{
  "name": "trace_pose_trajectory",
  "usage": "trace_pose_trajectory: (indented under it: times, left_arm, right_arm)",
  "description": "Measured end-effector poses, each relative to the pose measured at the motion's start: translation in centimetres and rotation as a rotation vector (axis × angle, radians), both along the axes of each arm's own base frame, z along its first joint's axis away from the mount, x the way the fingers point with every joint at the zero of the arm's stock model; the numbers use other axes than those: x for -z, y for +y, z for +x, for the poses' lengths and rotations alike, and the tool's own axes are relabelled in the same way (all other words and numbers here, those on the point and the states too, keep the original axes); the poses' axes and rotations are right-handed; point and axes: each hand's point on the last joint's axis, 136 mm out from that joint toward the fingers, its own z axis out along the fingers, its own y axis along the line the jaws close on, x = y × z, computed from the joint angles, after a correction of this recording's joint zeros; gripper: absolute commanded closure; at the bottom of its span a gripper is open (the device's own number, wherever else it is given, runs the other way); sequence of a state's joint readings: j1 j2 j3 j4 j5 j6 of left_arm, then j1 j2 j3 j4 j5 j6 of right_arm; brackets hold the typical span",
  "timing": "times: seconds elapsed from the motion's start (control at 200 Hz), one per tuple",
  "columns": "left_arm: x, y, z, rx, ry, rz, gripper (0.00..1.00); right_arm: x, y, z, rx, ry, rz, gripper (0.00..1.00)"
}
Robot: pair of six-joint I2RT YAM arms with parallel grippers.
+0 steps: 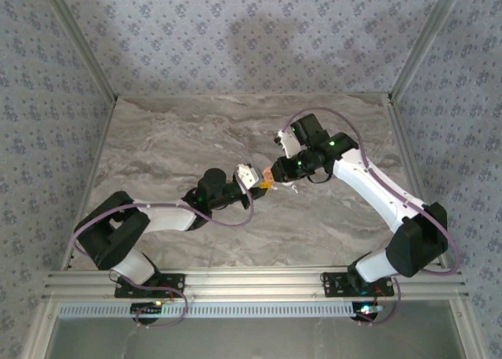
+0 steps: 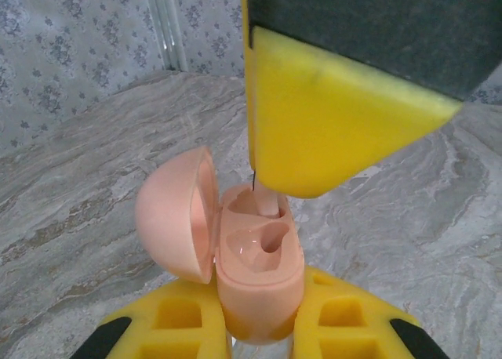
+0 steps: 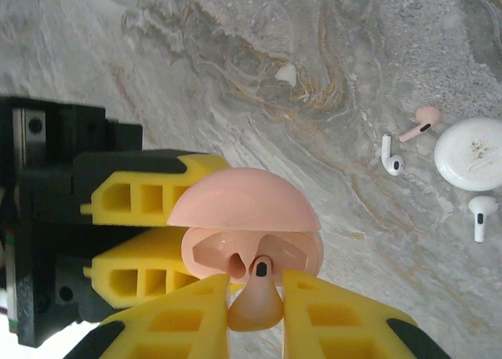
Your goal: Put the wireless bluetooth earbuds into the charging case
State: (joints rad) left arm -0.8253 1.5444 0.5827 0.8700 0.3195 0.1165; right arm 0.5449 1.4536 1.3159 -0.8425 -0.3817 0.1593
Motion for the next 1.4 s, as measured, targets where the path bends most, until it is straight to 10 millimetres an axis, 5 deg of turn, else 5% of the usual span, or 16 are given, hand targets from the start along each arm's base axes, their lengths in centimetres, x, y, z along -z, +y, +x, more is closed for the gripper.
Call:
trace_pose_trajectory:
  times: [0.62, 0.839, 1.129, 1.399]
  left_arm:
    - [0.2, -0.5, -2.4, 0.13, 0.029, 0.015, 0.91]
    - [0.1, -0.6, -2.8, 0.155, 0.037, 0.019, 0.91]
    - [-0.3, -0.5, -2.6, 0.139, 0.022, 0.016, 0.91]
    - [-0.3, -0.4, -2.1, 0.11, 0.016, 0.021, 0.91]
  right_arm:
    - [0.4, -0.7, -2.4, -0.394, -0.139, -0.091, 0.8]
    - [0.3, -0.6, -2.6, -0.447, -0.17, -0.092, 0.67]
    - [-3.7, -0.4, -2.4, -0.382, -0.29, -0.011, 0.5]
    - [-5.9, -1.1, -3.2, -0.249, -0.315, 0.062, 0.48]
